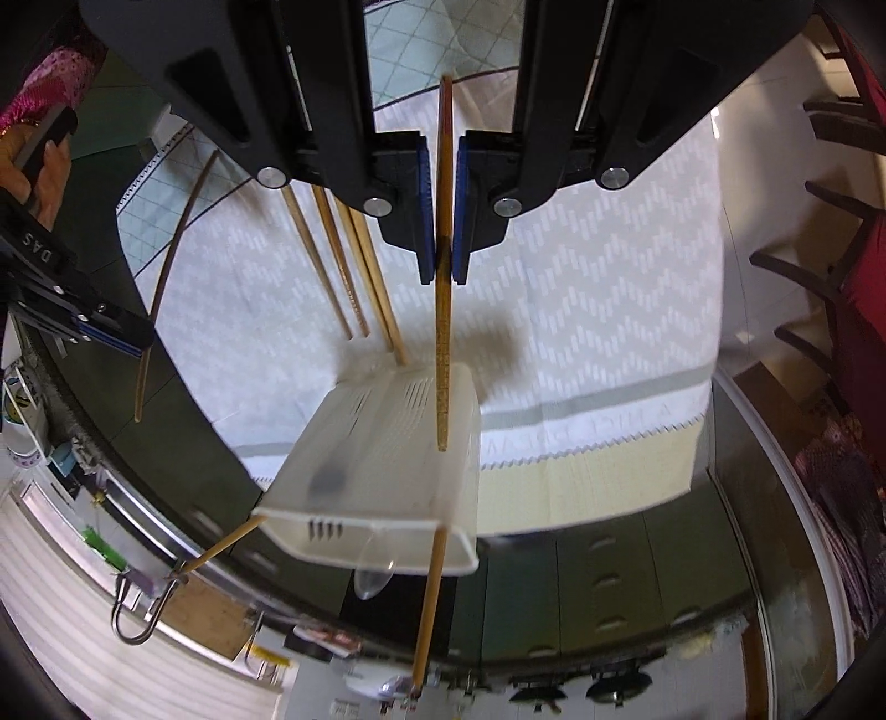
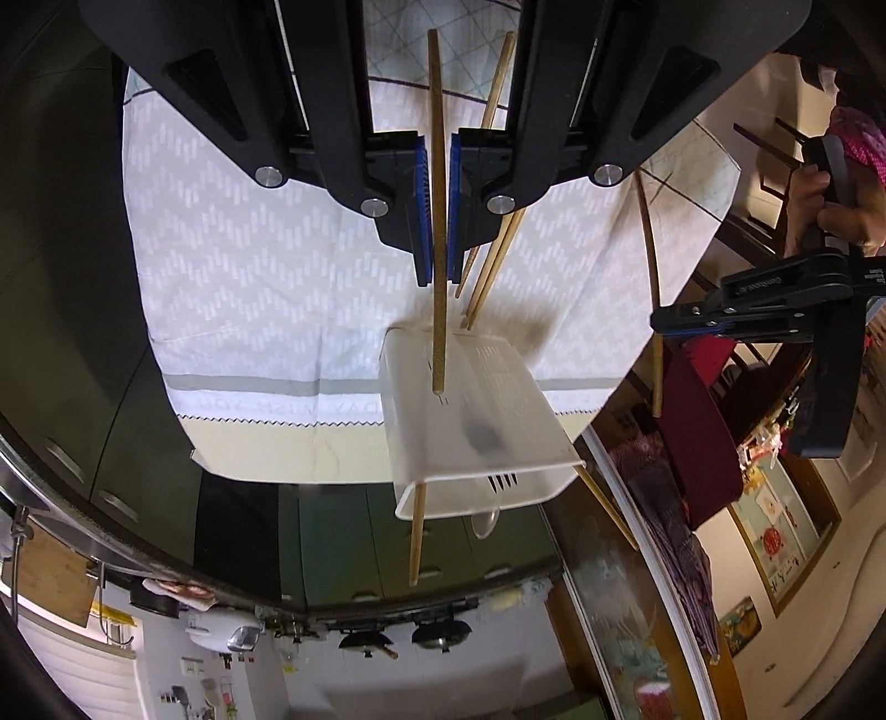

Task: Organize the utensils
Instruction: 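Carry both chopsticks upright over the white holder and open both grippers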

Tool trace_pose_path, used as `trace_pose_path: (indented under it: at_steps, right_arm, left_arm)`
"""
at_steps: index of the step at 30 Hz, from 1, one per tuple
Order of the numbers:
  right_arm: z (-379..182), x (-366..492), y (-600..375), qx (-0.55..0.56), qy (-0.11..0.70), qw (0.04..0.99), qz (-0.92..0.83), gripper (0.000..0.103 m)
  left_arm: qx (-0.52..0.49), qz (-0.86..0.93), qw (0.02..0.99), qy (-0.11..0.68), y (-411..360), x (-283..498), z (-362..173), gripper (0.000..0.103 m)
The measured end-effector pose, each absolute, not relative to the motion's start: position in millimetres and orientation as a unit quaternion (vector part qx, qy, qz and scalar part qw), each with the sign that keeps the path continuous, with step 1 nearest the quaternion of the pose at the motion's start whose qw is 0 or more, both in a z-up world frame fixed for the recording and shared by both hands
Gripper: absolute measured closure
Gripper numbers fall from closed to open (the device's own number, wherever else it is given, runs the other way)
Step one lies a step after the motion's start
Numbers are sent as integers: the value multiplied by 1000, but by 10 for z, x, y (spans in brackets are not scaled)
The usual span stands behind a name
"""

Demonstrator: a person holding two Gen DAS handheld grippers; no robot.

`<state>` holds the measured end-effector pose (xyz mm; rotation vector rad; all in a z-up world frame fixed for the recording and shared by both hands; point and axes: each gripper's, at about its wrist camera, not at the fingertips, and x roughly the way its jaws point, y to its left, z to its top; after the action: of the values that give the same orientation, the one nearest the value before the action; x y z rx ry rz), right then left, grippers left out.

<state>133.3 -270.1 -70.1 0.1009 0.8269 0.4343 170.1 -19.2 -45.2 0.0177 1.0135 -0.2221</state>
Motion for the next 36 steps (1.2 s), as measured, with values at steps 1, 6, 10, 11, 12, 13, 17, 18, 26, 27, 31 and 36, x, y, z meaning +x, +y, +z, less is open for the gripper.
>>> trace_pose_path:
  at_steps: [1, 6, 10, 11, 12, 13, 17, 18, 26, 27, 31, 36]
  right_arm:
    - [-693, 1312, -2720, 50, 396, 892, 210, 97]
    - [-621, 1226, -2779, 58, 383, 897, 212, 97]
    - [-570, 1163, -2781, 57, 377, 899, 216, 97]
    - [-558, 1153, -2782, 57, 375, 900, 217, 97]
    - [-556, 1151, -2791, 58, 374, 900, 217, 97]
    - [-537, 1140, -2796, 58, 371, 901, 219, 97]
    - [-450, 1107, -2806, 61, 360, 904, 223, 97]
    - [-418, 1098, -2808, 61, 356, 905, 224, 97]
    - [-110, 1082, -2812, 57, 330, 914, 231, 97]
    - [-53, 1091, -2813, 57, 327, 914, 234, 97]
    - [143, 1136, -2816, 54, 318, 915, 242, 97]
    - [465, 1182, -2776, 45, 298, 920, 249, 97]
  left_arm:
    - [11, -107, 871, 480, -193, 1655, -400, 97]
    - [15, -112, 879, 464, -214, 1533, -247, 97]
    - [18, -117, 880, 460, -230, 1477, -192, 97]
    - [19, -117, 881, 459, -232, 1470, -180, 97]
    - [19, -118, 881, 457, -235, 1466, -170, 97]
    - [19, -120, 882, 456, -236, 1463, -160, 97]
    - [20, -125, 885, 449, -251, 1458, -102, 97]
    - [20, -126, 885, 447, -252, 1455, -85, 97]
    - [20, -140, 895, 424, -329, 1493, 227, 97]
    - [19, -142, 896, 420, -343, 1503, 288, 97]
    - [22, -151, 905, 396, -422, 1550, 607, 97]
    - [24, -151, 922, 356, -541, 1671, 1071, 97]
